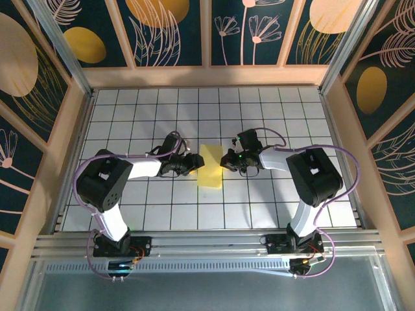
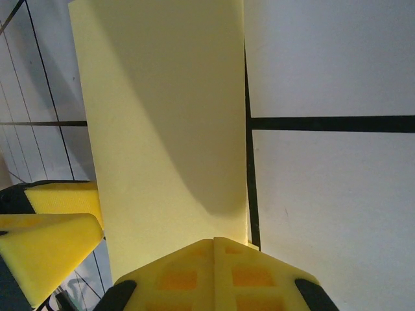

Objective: Fold a paper plane with a square sheet of paper (fold left side to right side)
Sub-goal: Third fold the triangle at the center of the table.

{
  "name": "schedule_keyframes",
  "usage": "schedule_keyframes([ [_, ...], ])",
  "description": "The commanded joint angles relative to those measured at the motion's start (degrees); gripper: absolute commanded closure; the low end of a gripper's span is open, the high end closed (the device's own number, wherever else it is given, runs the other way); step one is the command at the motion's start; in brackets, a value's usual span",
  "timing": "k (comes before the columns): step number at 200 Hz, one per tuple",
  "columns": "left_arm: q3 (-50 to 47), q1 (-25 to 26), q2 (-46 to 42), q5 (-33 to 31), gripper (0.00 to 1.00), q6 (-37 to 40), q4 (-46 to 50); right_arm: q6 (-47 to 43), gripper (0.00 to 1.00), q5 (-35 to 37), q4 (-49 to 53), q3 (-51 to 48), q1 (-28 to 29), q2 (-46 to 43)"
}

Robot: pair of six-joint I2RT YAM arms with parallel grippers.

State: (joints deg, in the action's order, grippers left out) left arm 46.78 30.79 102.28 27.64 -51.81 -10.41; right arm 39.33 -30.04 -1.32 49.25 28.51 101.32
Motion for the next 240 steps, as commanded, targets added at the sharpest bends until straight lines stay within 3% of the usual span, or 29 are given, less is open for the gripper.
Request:
schedule_keyframes([
  [1,1.18,-0.20,0.98,1.64,0.63,0.98,0.31,-0.87,1.00,0.20,-1.18,0.67,0.49,-0.04],
  [28,1.07,-0.20,0.51,0.90,0.74,0.91,0.47,-1.51,0.98,1.31,-1.04,0.58,0.50,-1.29],
  [72,0.78,-0.14,-0.89,0.29,0.91,-0.20,0.75,-7.15,0.83,6.08,2.83,0.75,0.49,-5.64],
  [120,-0.07,0.32,-2.46,0.77,0.97,-4.95,-0.89,-17.74,0.65,15.81,6.04,-2.66,2.51,-16.06],
  [159,-1.62,0.43,-3.14,1.19,1.00,-9.37,-2.40,-27.05,0.49,27.44,7.04,-7.95,12.66,-25.47],
  [204,-2.05,0.87,-2.97,2.19,1.00,-11.75,-3.63,-32.62,0.47,39.16,5.77,-12.01,27.03,-27.73],
  [240,-1.65,1.02,-2.79,2.23,1.00,-11.96,-3.64,-35.29,0.47,43.83,4.74,-11.00,32.78,-22.87],
])
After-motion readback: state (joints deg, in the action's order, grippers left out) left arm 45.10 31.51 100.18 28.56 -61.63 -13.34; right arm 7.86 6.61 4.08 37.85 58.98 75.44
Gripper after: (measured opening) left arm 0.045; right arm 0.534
